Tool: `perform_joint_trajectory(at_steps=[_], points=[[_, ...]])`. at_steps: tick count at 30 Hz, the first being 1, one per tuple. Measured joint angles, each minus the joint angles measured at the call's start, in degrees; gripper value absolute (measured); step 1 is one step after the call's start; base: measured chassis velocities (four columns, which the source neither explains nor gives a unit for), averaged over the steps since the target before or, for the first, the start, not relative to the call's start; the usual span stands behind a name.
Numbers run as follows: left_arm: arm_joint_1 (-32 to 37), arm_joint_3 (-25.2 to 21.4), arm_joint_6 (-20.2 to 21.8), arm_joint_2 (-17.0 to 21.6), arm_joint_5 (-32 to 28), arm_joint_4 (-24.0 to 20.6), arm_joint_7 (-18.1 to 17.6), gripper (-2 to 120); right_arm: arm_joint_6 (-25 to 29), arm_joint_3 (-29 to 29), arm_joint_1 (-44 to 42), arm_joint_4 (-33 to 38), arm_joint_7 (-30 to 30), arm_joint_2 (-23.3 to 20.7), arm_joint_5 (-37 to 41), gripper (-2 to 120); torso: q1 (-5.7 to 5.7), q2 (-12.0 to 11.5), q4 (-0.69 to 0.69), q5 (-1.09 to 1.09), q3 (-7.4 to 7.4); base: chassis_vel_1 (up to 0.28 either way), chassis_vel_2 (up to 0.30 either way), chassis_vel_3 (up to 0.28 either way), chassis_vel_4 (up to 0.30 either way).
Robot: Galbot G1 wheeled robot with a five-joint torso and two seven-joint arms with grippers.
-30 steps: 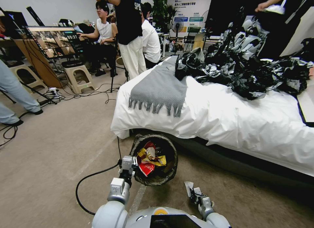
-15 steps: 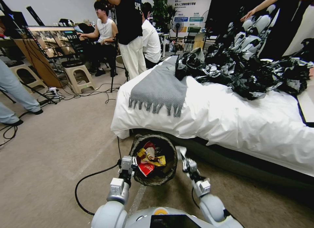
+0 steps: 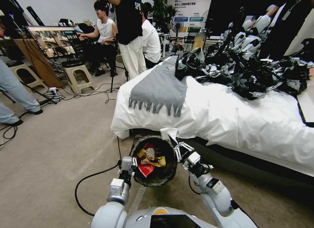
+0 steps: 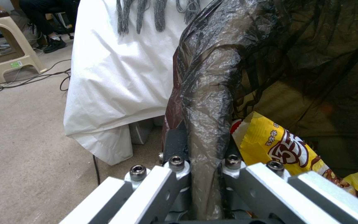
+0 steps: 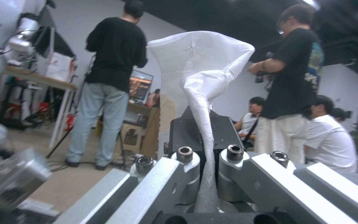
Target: Pick up the trash bin, then pick up the garbage from the floor and place it into the trash bin.
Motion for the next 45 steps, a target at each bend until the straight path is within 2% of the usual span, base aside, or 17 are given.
perform_joint_trajectory(at_steps=[3, 11, 23, 29, 31, 33, 34, 37, 38, 41, 42, 45], points=[[0.0, 0.0, 0.0, 0.0, 0.0, 0.0, 0.0, 0, 0.9, -1.4, -1.1, -2.4, -1.9, -1.0, -1.1, 0, 0.0, 0.0, 0.0, 0.0, 0.0, 0.0, 0.0, 0.0, 0.0], [-0.1, 0.1, 0.0, 0.0, 0.0, 0.0, 0.0, 0, 1.6, -3.2, -1.4, -7.5, -2.3, -1.0, -2.5, 0, 0.0, 0.0, 0.0, -0.01, 0.0, 0.0, 0.0, 0.0, 0.0], [-0.2, 0.7, 0.0, -0.1, 0.3, 0.2, 0.1, 0, -1.1, -4.1, 2.6, -15.8, 0.1, 0.6, -0.9, 0, 0.0, 0.0, 0.0, -0.02, 0.0, 0.0, 0.0, 0.0, 0.0], [0.0, 0.7, 0.0, -0.1, 0.3, 0.0, 0.1, 0, -2.0, -4.2, 3.7, -17.5, 1.2, 1.3, -0.9, 0, 0.0, 0.0, 0.0, -0.01, 0.0, 0.0, 0.0, 0.0, 0.0], [0.0, 0.7, 0.0, -0.1, 0.4, 0.0, 0.1, 0, -2.5, -4.3, 3.8, -17.6, 1.7, 1.4, -1.0, 4, 0.0, 0.0, 0.0, -0.01, 0.0, 0.0, 0.0, 0.0, 0.0], [0.0, 0.7, 0.0, -0.2, 0.4, 0.0, 0.1, 0, -2.8, -4.2, 4.0, -17.6, 2.1, 1.5, -1.0, 15, 0.0, 0.0, 0.01, -0.01, 0.0, 0.0, 0.0, 0.0, 0.0], [0.0, 0.7, 0.0, -0.2, 0.4, 0.0, 0.1, 0, -2.8, -4.2, 4.0, -17.6, 2.1, 1.5, -1.0, 15, 0.0, 0.0, 0.01, -0.01, 0.0, 0.0, 0.0, 0.0, 0.0], [0.0, 0.7, 0.0, -0.2, 0.4, 0.0, 0.1, 0, -3.0, -4.2, 3.9, -17.4, 2.6, 1.5, -1.0, 29, 0.0, 0.0, 0.0, -0.01, 0.0, 0.0, 0.0, 0.0, 0.0], [0.0, 0.7, 0.0, -0.2, 0.4, 0.0, 0.1, 0, -3.0, -4.2, 3.9, -17.4, 2.6, 1.5, -1.0, 29, 0.0, 0.0, 0.0, -0.01, 0.0, 0.0, 0.0, 0.0, 0.0], [0.1, 0.7, 0.0, -0.2, 0.5, -0.1, 0.1, 0, -3.0, -4.1, 3.8, -17.3, 2.8, 1.5, -1.1, 45, 0.0, 0.0, 0.0, -0.01, 0.0, 0.0, 0.0, 0.0, 0.0], [0.1, 0.7, 0.0, -0.2, 0.5, -0.1, 0.1, 0, -3.0, -4.1, 3.8, -17.3, 2.8, 1.5, -1.1, 45, 0.0, 0.0, 0.0, -0.01, 0.0, 0.0, 0.0, 0.0, 0.0], [0.1, 0.7, 0.0, -0.2, 0.5, -0.1, 0.1, 0, -3.0, -4.0, 3.6, -17.2, 3.0, 1.6, -1.2, 58, 0.0, 0.0, 0.0, -0.01, 0.0, 0.0, 0.0, 0.0, 0.0]])
